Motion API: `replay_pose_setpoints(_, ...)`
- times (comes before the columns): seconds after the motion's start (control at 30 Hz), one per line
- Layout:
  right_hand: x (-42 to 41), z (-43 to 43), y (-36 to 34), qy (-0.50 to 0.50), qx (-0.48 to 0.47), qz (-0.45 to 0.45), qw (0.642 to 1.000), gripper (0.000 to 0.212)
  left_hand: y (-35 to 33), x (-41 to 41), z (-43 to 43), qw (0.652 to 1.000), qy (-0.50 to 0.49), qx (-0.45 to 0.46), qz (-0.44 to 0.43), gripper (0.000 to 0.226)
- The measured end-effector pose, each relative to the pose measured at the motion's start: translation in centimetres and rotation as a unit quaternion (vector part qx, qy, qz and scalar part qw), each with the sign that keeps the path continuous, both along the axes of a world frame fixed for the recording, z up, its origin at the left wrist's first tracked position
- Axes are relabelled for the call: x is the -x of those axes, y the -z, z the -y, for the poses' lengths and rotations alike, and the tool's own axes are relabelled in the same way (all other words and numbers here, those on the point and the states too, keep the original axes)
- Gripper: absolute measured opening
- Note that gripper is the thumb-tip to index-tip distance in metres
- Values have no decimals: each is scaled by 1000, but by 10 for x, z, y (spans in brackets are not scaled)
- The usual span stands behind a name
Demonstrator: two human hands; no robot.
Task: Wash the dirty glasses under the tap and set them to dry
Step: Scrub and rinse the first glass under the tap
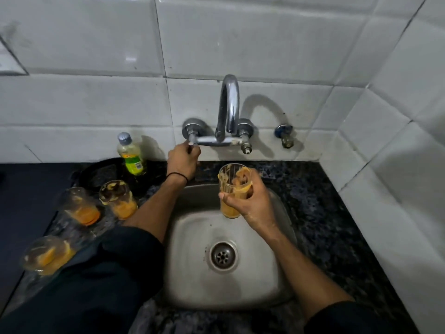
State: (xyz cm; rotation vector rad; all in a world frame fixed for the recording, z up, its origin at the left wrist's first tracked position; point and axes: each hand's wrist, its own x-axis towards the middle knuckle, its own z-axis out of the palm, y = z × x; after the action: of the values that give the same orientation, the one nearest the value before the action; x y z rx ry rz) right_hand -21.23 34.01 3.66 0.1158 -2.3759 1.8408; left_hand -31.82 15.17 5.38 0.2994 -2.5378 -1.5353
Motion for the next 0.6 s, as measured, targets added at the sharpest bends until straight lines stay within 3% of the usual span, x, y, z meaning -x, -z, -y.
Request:
replay_pose_setpoints(0.1, 7, -3, -2, -18, 2, -4, 1000, 57, -1, -8, -2, 983, -13, -185, 11, 32)
replay_pose_setpoints(0.17, 10, -3, -2, -33, 13, -1, 999, 62, -2, -14, -6, 973, -1, -230, 34, 31)
replay_pose_setpoints(0.33, 12, 3, -3, -39, 4, 1, 999, 70, 31, -68, -12, 965, 36, -238, 105, 43)
replay_pose_setpoints(0.5, 12, 6, -9, -58, -20, -1, 998, 84, 42, -103, -19, 944, 221, -237, 55, 63)
replay_pose_setpoints(0.6, 11, 9, -15, -100, -31, 20, 994, 82, 32, -94, -32, 946, 234, -222, 39, 58)
